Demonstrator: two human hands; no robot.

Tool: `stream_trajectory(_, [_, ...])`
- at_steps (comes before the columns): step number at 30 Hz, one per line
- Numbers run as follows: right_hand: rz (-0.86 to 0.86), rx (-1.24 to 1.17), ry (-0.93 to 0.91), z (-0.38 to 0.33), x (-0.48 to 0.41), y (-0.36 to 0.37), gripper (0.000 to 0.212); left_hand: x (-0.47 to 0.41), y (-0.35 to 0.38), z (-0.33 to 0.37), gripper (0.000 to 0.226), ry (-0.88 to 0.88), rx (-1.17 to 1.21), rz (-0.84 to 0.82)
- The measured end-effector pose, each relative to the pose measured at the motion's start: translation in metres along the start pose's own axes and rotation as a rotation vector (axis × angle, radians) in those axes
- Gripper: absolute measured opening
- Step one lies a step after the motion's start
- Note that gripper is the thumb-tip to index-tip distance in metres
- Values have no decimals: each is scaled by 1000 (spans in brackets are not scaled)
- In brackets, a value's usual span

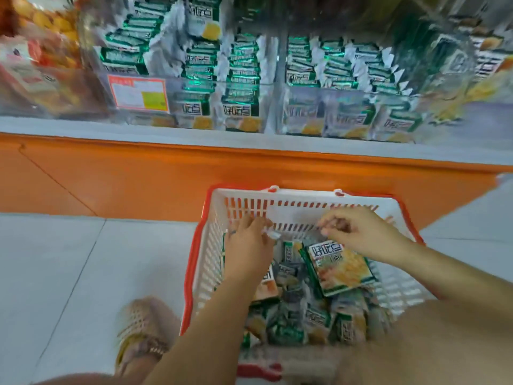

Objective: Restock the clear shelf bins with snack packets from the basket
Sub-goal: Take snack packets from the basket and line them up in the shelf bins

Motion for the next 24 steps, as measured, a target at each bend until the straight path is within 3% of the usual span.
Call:
stream_trajectory(3, [-188, 64, 77, 46, 8, 57, 13, 6, 40, -31, 27, -179, -8, -200])
stream_trajectory(8, [-422, 218, 9, 72, 8, 135, 13, 26, 84, -73, 45, -368, -283, -615])
stream_trajectory(10, [-479, 246, -2, 74, 8, 157, 31, 33, 91, -80, 53, -378, -305, -675])
stream_trajectory(13, [-596, 351, -71, 64, 9, 179, 39, 33, 95, -81, 55, -379, -331, -690])
stream_trajectory(15, [-608, 457, -115, 60, 10, 188, 44, 31, 94, -80, 55, -384, -336, -689])
stream_trajectory(18, [-603, 488, -113, 59, 9, 193, 36, 32, 92, -79, 54, -392, -349, -702])
stream_trajectory(24, [-429, 87, 56, 55, -7, 127, 33, 11, 80, -35, 60, -359, -288, -960])
Point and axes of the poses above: each hand's wrist, its own x-axis away from the middle knuckle, its own y-axis out of the palm, z = x × y, the point moved 7 cm from there along -x, towards the middle knuckle, and after that the axes turned 15 degrees about x, right-handed, at the moved point
